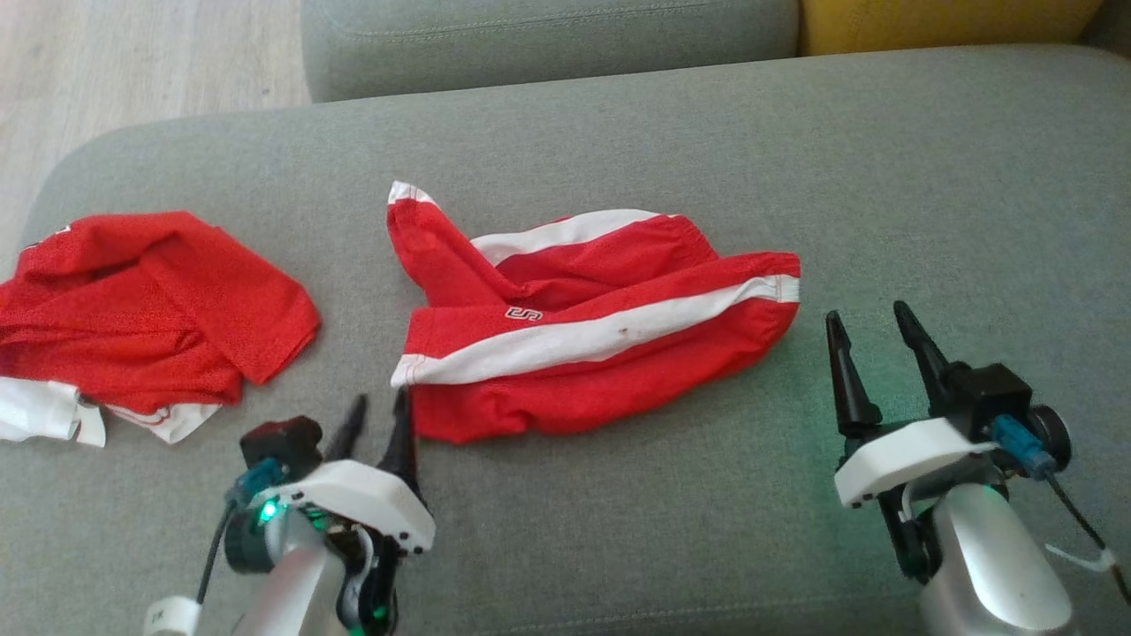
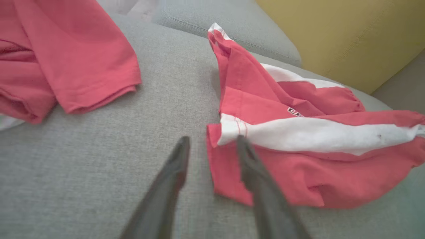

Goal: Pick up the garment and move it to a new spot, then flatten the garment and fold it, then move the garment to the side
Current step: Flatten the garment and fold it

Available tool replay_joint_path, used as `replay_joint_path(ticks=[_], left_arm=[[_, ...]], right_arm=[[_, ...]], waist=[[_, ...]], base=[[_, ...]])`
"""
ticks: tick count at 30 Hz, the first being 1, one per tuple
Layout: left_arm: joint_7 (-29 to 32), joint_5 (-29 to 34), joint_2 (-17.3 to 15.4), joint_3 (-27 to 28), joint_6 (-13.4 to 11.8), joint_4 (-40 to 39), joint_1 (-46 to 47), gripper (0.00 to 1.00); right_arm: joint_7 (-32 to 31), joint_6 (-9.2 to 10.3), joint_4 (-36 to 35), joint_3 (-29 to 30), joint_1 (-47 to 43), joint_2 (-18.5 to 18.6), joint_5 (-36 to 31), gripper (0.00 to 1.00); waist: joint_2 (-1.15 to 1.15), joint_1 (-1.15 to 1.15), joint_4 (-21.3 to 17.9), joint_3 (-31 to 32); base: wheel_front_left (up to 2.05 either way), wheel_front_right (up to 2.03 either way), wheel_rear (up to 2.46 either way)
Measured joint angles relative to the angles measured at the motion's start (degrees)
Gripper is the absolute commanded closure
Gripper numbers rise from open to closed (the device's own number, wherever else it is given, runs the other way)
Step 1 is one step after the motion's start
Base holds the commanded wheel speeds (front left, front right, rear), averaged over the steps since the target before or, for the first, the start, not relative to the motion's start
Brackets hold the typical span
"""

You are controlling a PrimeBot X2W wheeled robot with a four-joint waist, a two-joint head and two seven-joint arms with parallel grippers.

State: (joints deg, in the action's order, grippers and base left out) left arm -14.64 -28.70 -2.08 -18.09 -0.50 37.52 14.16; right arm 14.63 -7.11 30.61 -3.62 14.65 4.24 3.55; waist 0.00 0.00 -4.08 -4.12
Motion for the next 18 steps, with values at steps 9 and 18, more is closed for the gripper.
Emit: replay_joint_path(ticks=[9,18], left_arm=[[0.0,13.6,0.0,5.3,-4.6,-8.5,-3.1,0.0],[0.0,15.5,-0.1,5.8,-4.4,-11.6,-6.6,0.0]], right_arm=[[0.0,0.0,-1.5,-0.1,0.0,-0.7,0.0,0.0],[0.0,0.0,-1.8,-1.4,-0.1,-0.9,1.5,0.0]], waist=[[0.0,0.0,0.2,0.0],[0.0,0.0,0.0,0.5]], base=[[0.0,0.0,0.0],[0.0,0.0,0.0]])
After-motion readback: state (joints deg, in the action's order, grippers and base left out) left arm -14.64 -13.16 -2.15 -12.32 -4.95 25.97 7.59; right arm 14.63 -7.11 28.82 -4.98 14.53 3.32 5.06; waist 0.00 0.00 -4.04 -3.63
